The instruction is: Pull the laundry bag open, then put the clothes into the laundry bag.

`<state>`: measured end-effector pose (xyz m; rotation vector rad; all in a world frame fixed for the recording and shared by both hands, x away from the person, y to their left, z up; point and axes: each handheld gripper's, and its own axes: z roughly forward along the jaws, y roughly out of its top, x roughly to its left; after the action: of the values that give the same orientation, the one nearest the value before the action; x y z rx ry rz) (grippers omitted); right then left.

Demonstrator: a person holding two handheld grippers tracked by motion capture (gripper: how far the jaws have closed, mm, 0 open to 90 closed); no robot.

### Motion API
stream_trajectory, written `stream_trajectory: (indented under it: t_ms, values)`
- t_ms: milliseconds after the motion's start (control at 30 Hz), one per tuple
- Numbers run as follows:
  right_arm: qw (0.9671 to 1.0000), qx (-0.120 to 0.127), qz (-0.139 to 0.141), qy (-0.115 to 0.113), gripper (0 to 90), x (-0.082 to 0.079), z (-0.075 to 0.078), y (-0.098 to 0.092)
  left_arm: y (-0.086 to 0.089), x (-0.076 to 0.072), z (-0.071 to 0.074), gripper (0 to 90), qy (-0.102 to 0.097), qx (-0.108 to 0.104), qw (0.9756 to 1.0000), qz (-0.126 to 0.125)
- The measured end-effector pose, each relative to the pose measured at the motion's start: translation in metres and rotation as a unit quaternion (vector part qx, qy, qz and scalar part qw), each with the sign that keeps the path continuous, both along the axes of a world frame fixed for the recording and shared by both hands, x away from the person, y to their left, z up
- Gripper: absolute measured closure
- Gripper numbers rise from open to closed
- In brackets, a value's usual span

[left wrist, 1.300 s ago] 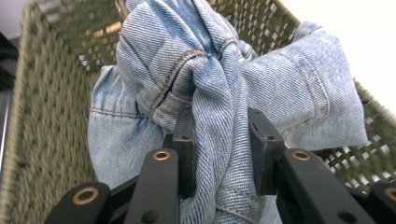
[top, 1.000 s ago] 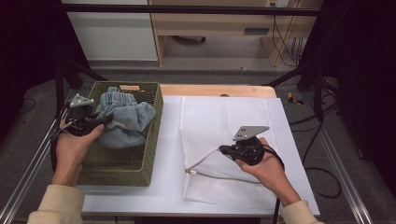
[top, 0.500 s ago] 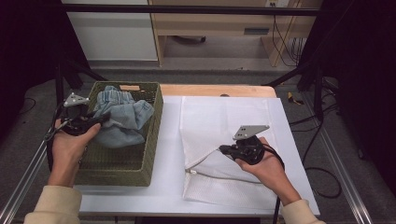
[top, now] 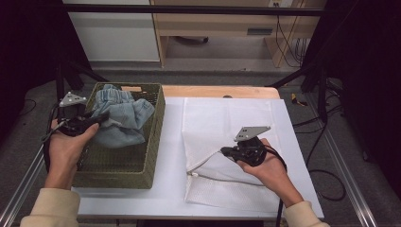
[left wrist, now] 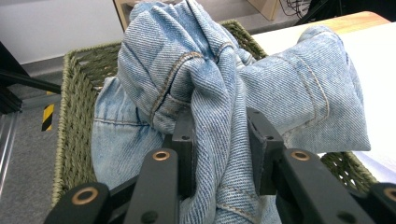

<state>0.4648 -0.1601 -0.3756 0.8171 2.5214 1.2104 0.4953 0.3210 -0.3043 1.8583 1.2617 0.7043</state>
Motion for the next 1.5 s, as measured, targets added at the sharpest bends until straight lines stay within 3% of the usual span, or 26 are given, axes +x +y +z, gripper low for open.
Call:
stream_trajectory:
  t_ms: [433,867,1333,1433,1500]
  values:
    - [1.0000,0.002,-0.001,0.009,89.8,0.004,-0.001,-0.001,-0.009,-0.009,0.015,68.2,-0.028,-0.004,0.9995,-0.013]
    - [0.9998,-0.005,0.002,0.018,89.9,0.006,0.006,0.003,-0.028,-0.023,0.034,68.2,-0.058,-0.008,0.9975,-0.039]
    - [0.9997,-0.014,0.010,0.017,89.9,0.007,0.009,0.011,-0.055,-0.034,0.049,68.2,-0.081,-0.012,0.9937,-0.077]
    - [0.9997,-0.011,0.009,0.019,89.9,0.008,0.009,0.009,-0.060,-0.036,0.054,68.3,-0.085,-0.029,0.9921,-0.088]
    - [0.9997,-0.010,0.008,0.020,89.9,0.008,0.009,0.009,-0.062,-0.038,0.056,68.2,-0.087,-0.028,0.9916,-0.091]
